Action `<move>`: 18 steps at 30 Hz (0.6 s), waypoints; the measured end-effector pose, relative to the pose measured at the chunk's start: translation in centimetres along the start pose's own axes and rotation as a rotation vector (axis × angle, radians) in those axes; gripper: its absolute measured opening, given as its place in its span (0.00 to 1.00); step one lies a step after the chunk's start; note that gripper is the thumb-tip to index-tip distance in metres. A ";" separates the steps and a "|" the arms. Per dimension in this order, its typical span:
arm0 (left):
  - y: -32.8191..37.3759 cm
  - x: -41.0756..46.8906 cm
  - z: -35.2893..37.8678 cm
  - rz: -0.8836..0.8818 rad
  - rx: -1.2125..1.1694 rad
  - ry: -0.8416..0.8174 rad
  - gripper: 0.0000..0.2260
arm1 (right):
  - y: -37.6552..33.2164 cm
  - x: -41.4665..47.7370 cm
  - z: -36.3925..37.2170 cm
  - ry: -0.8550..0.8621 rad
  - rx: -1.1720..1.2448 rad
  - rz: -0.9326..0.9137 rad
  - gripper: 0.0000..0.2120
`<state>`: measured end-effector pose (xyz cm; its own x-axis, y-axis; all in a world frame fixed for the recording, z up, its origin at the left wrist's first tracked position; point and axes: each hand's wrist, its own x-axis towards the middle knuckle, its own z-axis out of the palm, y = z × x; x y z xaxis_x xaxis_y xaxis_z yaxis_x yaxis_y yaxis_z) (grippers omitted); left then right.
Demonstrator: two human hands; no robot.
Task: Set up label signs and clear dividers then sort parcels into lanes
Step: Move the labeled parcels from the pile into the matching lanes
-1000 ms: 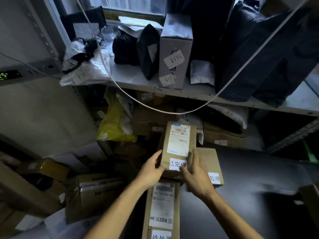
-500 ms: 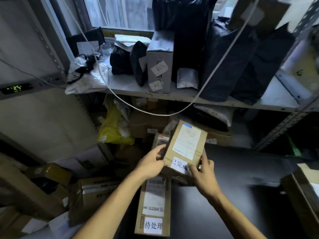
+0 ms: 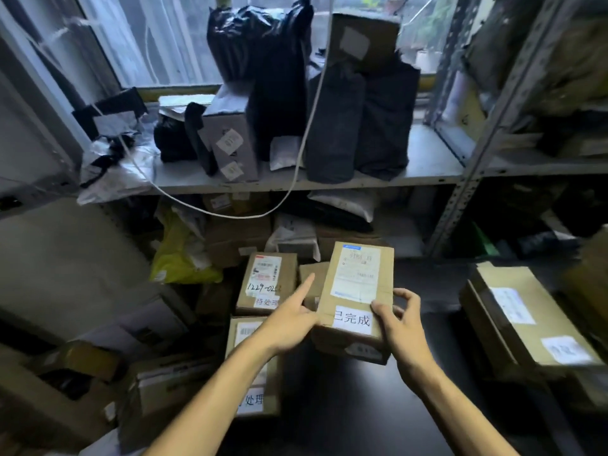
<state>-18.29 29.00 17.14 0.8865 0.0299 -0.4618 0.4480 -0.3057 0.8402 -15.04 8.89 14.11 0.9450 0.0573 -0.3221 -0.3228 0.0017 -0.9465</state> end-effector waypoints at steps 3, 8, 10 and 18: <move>1.3 -1.7 2.1 0.023 -0.066 0.052 0.33 | -0.4 -1.2 -2.4 0.042 0.079 -0.023 0.17; 3.2 -4.6 5.0 0.094 -0.169 0.065 0.21 | -1.3 -4.8 -5.6 0.071 0.096 -0.116 0.19; 3.5 -5.7 6.0 0.129 -0.209 0.048 0.19 | -1.6 -6.7 -6.7 0.068 0.099 -0.153 0.18; 1.8 -11.4 9.4 0.278 -0.333 -0.046 0.19 | -2.0 -15.8 -9.3 0.093 0.054 -0.282 0.16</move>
<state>-28.71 19.15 21.29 0.9759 -0.0550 -0.2111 0.2128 0.0278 0.9767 -28.82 -1.28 20.87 0.9978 -0.0450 -0.0495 -0.0468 0.0580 -0.9972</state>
